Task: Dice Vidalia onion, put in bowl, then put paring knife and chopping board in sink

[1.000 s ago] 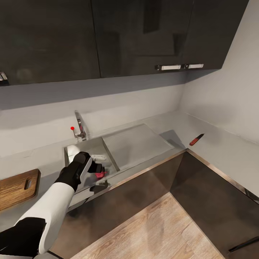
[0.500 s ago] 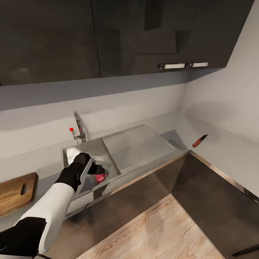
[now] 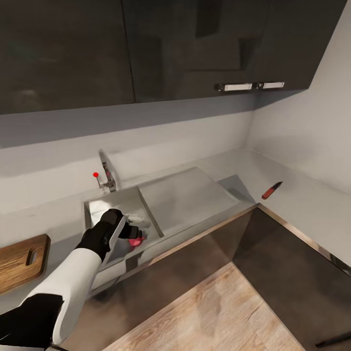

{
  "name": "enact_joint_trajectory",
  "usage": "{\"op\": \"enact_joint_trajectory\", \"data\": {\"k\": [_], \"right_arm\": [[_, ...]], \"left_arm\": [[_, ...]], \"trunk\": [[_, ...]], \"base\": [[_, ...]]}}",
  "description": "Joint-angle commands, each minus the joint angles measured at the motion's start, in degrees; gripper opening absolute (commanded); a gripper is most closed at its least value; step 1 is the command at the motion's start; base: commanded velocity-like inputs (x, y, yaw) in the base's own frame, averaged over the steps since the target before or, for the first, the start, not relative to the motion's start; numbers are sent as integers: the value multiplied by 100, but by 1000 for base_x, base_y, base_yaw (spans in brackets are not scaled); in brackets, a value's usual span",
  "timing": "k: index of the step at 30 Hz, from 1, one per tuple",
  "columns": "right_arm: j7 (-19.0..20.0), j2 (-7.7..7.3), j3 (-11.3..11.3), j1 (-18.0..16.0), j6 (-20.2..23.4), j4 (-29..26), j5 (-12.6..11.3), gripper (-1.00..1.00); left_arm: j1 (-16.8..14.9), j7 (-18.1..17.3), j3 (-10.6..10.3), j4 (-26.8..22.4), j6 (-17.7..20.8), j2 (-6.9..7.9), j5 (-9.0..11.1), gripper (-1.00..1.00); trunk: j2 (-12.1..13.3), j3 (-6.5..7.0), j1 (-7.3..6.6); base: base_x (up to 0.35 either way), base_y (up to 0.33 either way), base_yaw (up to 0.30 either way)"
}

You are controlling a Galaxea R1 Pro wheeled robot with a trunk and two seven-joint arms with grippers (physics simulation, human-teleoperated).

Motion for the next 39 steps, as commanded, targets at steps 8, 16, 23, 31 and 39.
{"op": "enact_joint_trajectory", "data": {"k": [8,16,23,31,39], "right_arm": [[-45,3,-16,-7,-11,2,62,100],[-45,3,-10,-10,-8,2,62,100],[-45,3,-10,-5,-3,2,62,100],[-45,3,-10,-4,-3,2,62,100],[-45,3,-10,-2,1,2,62,100]], "left_arm": [[-3,-7,-17,17,23,0,-2,100],[-6,-7,-19,100,19,-8,-2,100],[-6,-14,-27,168,15,-24,-4,100],[-5,-15,-36,177,14,-43,-10,100],[-6,-15,-37,176,14,-44,-10,100]], "trunk": [[-11,-44,5],[-11,-77,5],[-11,-106,5],[-11,-140,5],[-11,-174,5]], "base": [[157,0,0],[30,0,0],[1,0,0],[0,0,0],[18,0,0]]}}
